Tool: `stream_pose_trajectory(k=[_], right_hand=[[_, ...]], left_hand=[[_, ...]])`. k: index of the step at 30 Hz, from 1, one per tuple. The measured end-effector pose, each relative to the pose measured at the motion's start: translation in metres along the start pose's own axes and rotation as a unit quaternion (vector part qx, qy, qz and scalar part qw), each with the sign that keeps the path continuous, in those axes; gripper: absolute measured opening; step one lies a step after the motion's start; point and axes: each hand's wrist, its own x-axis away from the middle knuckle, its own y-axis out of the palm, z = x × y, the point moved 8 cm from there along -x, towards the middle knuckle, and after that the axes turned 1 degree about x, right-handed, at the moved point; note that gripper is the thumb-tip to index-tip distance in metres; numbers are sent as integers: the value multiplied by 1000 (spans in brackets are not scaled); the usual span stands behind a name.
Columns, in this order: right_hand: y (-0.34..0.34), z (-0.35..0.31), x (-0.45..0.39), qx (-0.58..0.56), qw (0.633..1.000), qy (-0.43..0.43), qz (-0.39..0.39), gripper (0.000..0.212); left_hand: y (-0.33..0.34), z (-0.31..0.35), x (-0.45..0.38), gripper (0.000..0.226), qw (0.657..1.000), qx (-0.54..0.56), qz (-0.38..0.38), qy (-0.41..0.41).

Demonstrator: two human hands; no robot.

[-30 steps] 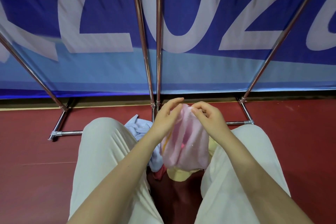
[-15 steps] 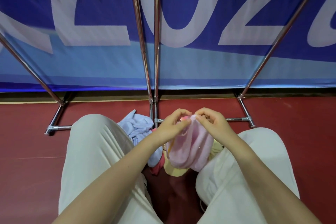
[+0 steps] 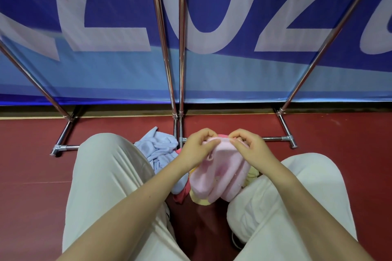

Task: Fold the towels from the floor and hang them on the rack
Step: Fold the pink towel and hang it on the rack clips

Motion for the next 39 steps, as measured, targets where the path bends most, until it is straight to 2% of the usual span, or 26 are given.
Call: stream_pose_trajectory(k=[4, 7, 11, 14, 17, 21, 27, 29, 32, 36, 39], right_hand=[[9, 0, 1, 63, 998, -3, -24, 12], [12, -4, 1, 98, 995, -23, -28, 10], [10, 0, 1, 98, 995, -19, -17, 10], [8, 4, 1, 100, 995, -7, -9, 13], [8, 10, 1, 111, 994, 5, -12, 17], [2, 24, -3, 116, 993, 12, 25, 20], [-7, 33, -7, -23, 994, 72, 75, 19], [-7, 32, -7, -20, 995, 68, 71, 23], [7, 31, -4, 19, 998, 56, 24, 17], [11, 33, -4, 24, 998, 51, 16, 14], [8, 45, -6, 65, 996, 60, 18, 10]], left_hand=[[-17, 18, -1, 22, 996, -54, 49, 58], [-34, 25, 0, 17, 991, -51, 97, 75], [-65, 35, 2, 14, 977, -76, 174, 93], [-79, 38, 5, 16, 967, -122, 201, 103], [-88, 39, 9, 17, 960, -137, 218, 113], [-95, 33, 12, 16, 968, -78, 232, 65], [-95, 42, 17, 16, 971, -38, 228, 56], [-93, 49, 20, 16, 970, -59, 223, 75], [-100, 55, 23, 15, 963, -100, 230, 103], [-110, 64, 24, 13, 928, -235, 226, 178], [-118, 60, 22, 12, 912, -277, 233, 192]])
